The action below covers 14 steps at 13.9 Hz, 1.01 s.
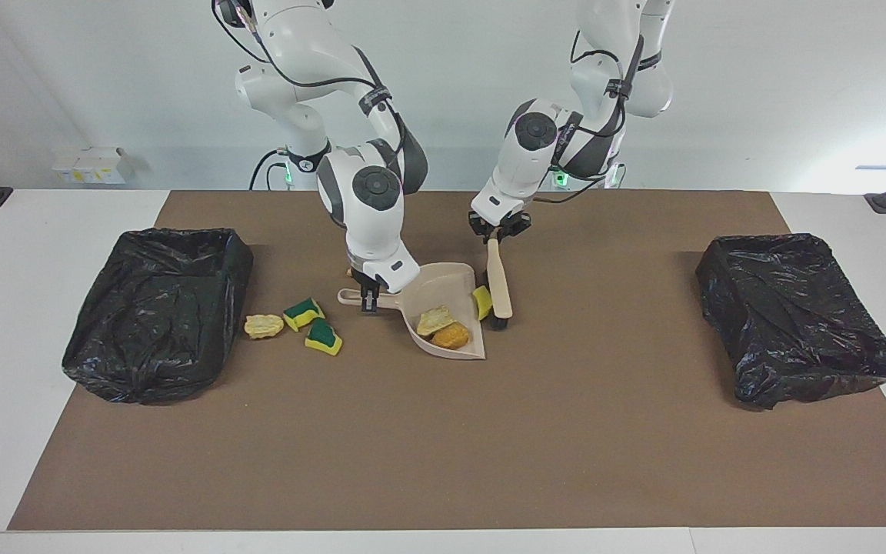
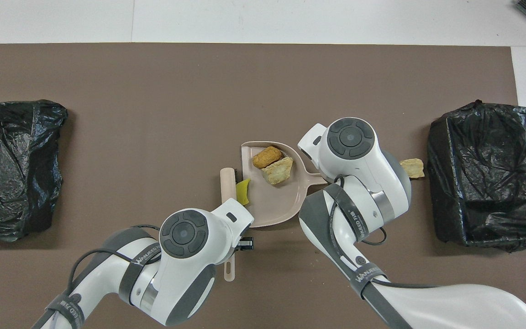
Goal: Sweep and dump trash in bin
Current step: 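Sweep the remaining sponge piece into the dustpan with the left gripper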
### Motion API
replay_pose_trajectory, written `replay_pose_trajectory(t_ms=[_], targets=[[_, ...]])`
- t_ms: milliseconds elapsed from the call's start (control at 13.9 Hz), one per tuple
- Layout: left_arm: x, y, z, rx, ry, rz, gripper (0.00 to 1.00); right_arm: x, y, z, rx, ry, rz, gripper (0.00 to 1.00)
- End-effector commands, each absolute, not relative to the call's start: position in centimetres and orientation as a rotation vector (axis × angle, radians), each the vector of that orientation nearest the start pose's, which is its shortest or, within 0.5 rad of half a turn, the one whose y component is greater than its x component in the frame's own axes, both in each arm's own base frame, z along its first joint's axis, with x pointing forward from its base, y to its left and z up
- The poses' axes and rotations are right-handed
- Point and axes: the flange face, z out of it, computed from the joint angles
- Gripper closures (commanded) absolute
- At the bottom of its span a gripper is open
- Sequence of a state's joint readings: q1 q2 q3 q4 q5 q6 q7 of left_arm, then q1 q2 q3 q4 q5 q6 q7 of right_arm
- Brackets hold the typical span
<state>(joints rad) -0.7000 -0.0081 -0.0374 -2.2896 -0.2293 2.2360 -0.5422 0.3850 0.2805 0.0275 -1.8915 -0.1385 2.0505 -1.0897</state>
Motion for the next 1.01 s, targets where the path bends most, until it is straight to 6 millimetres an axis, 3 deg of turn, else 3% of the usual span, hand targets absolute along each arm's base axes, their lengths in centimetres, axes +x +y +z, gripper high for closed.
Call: replay_pose_trajectory(t_ms=[0,433,649,794,938], targets=[[36.7,-35.8,35.8,-3.262,0.11,0.225,1.0,55.1,22.7,34.4,2.167,2.139,-0.23,1.0],[36.5,-36.0,36.4,-3.222,0.115,0.323,1.0,55.3,22.3,34.4,2.175,2.133,-0.237,1.0],[36.1,-35.8,39.6,-3.201,0.045,0.367,1.0,55.7,22.0,35.2,2.175,2.131,-0.237,1.0],[35.6,-35.5,40.6,-3.162,-0.066,0.384,1.0,56.1,21.0,36.4,2.19,2.115,-0.24,1.0],[33.8,-36.0,40.9,-3.11,-0.112,0.317,1.0,56.6,19.1,37.7,2.193,2.113,-0.23,1.0]])
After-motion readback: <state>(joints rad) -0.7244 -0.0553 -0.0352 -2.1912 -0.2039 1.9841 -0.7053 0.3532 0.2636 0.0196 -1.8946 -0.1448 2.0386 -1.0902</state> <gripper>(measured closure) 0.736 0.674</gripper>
